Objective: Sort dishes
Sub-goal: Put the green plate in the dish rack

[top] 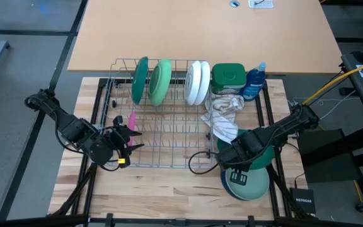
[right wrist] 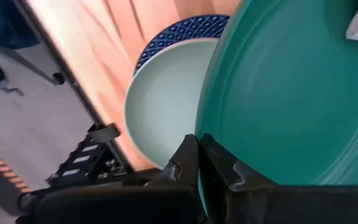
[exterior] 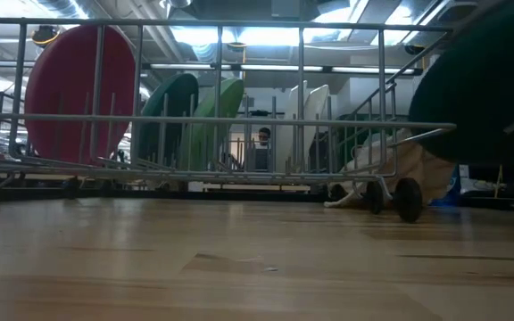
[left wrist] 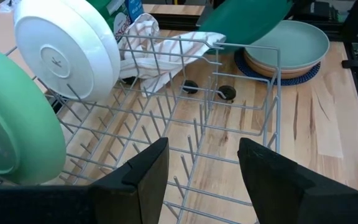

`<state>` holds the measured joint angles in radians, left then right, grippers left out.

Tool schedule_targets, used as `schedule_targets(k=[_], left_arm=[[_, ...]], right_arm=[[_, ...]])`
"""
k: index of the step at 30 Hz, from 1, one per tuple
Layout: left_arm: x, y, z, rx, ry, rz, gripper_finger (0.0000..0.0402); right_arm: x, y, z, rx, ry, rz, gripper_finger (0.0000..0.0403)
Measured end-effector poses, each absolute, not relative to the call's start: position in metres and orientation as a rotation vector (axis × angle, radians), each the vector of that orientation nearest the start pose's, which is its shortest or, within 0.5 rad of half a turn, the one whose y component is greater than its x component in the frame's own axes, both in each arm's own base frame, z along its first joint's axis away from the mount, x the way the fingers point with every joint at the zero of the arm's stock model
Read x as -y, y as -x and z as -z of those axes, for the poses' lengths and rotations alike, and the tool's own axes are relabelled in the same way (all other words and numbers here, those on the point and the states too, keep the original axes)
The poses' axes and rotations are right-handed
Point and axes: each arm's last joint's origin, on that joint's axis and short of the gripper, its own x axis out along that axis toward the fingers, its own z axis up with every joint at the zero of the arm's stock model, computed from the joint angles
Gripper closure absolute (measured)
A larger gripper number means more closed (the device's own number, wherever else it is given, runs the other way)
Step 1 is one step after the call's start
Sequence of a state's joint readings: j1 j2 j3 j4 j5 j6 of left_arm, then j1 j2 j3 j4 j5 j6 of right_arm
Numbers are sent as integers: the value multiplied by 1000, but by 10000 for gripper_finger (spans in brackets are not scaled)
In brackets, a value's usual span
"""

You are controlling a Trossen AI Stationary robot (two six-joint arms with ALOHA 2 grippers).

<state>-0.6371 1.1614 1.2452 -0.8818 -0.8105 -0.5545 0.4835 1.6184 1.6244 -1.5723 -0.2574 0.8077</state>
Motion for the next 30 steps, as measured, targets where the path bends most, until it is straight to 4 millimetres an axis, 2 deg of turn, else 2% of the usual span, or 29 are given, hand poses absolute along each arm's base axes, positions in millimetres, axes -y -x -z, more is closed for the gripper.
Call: schedule_targets(k=[8,16,30], left_arm=[[111,-186,-363,-524,8,-318,217],[111,-186,-363,-522,17,-319,217],[111,-186,-363,-519,31,-323,217]], right_arm=[[-138,-243,-343,-1706,-480,25,401],[-135,-236,-363,-1640,-515,-26,401],[-113,-202,-398,-1448,-572,52,401]])
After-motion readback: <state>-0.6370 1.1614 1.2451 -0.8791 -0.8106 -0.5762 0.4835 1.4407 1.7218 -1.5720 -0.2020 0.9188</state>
